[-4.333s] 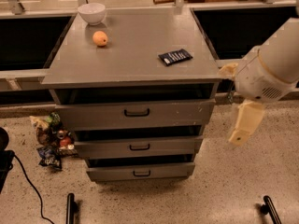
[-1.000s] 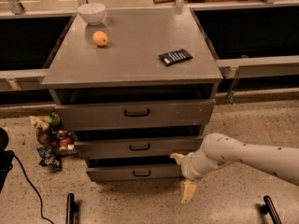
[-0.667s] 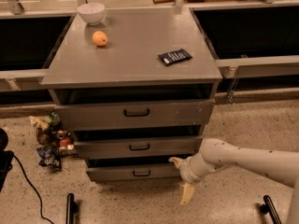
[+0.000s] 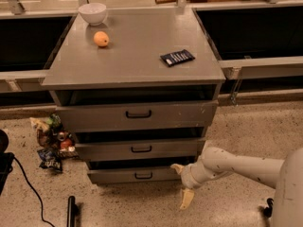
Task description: Open bottom drawer
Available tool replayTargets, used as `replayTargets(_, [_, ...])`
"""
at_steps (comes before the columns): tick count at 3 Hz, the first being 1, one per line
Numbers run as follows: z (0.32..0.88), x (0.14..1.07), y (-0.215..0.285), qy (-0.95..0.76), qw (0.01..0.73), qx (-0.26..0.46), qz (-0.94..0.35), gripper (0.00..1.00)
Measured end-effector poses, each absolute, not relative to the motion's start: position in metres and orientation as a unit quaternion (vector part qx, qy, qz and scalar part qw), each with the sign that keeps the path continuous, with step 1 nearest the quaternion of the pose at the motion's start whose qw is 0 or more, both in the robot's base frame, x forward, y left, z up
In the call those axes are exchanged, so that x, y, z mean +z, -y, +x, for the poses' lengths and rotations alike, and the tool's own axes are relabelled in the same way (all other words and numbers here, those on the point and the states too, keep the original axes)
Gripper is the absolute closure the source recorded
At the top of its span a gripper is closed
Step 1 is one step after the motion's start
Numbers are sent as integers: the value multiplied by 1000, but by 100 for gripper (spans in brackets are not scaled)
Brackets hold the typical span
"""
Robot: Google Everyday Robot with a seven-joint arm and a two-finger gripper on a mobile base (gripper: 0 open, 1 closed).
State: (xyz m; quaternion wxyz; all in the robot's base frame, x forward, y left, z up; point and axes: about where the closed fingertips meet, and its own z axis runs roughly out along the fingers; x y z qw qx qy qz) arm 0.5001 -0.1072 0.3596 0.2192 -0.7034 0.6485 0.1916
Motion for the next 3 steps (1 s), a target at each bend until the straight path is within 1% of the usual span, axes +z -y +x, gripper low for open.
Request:
replayTargets(1, [508, 340, 105, -643, 220, 184, -710, 0])
replayTargets(3, [543, 261, 88, -630, 209, 171, -728, 0])
